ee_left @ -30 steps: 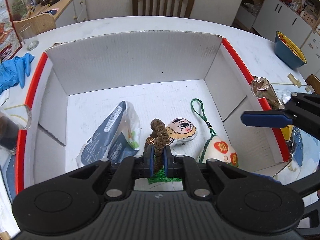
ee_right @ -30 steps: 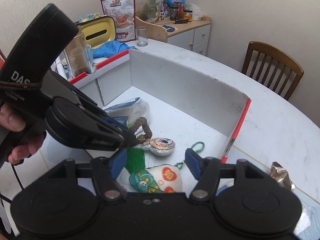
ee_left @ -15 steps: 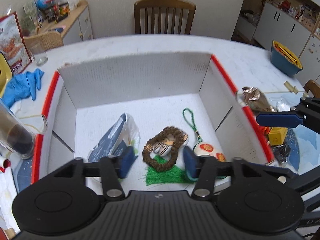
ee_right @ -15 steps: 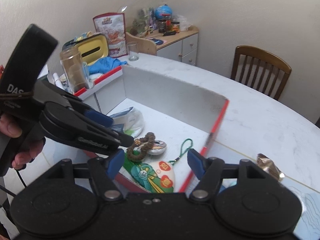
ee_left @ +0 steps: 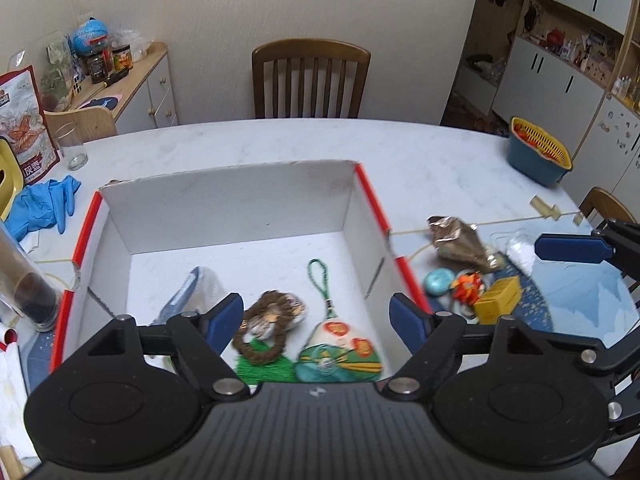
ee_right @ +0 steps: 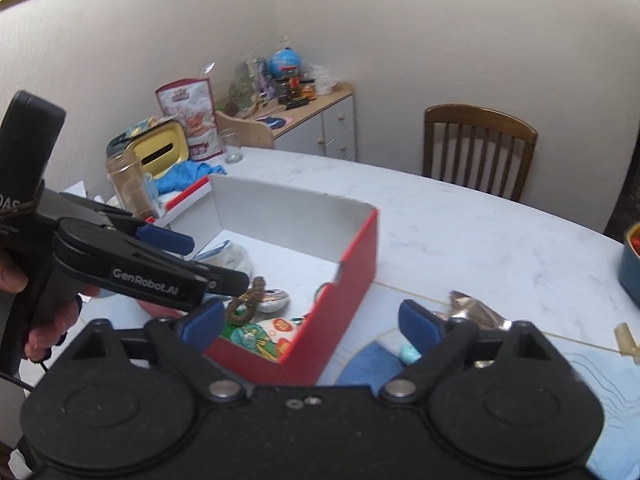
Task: Organize objects
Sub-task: 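Move both tools back over the remaining items on the mat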
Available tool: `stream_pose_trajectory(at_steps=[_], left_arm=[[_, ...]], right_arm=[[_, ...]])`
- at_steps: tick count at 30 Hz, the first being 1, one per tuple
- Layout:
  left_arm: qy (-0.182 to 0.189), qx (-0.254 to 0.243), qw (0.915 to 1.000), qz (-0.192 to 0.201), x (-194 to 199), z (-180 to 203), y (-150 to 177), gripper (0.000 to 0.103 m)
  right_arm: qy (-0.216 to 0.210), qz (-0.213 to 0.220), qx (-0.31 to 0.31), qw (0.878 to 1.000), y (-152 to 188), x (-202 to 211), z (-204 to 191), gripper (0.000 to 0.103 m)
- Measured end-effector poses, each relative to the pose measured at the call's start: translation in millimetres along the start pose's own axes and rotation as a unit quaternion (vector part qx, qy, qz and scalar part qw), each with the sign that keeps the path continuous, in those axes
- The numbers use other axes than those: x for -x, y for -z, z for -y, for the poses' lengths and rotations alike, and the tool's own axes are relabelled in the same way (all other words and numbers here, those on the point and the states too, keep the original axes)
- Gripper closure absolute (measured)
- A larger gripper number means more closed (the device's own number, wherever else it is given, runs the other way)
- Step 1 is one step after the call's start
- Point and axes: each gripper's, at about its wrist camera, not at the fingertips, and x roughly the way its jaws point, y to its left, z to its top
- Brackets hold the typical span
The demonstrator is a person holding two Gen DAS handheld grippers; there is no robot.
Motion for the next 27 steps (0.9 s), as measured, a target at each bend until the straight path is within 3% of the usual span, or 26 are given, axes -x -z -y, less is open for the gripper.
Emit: stream_pose_trajectory(at_steps=[14,16,20,27], left_arm=[[-0.002,-0.005,0.9997,0.022,0,73,-4,0.015],[0.001,-0.009,0.9997,0.024,-2,85,-4,0.015],[0.006,-0.011,0.9996,0.026,-10,112,-5,0.001],[0.013,-0.019,0.9994,0.025,-32,162,-4,0.0]], right_arm=[[0.024,0.02,-0.038,0.999,30,46,71,0.001],[0.033,0.02,-0.045,0.998,37,52,85,0.001],[0.057,0.02,-0.059,0.996,56,65,116,0.001],[0.104,0.01,-0.095,0.99,95,85,176,0.001]])
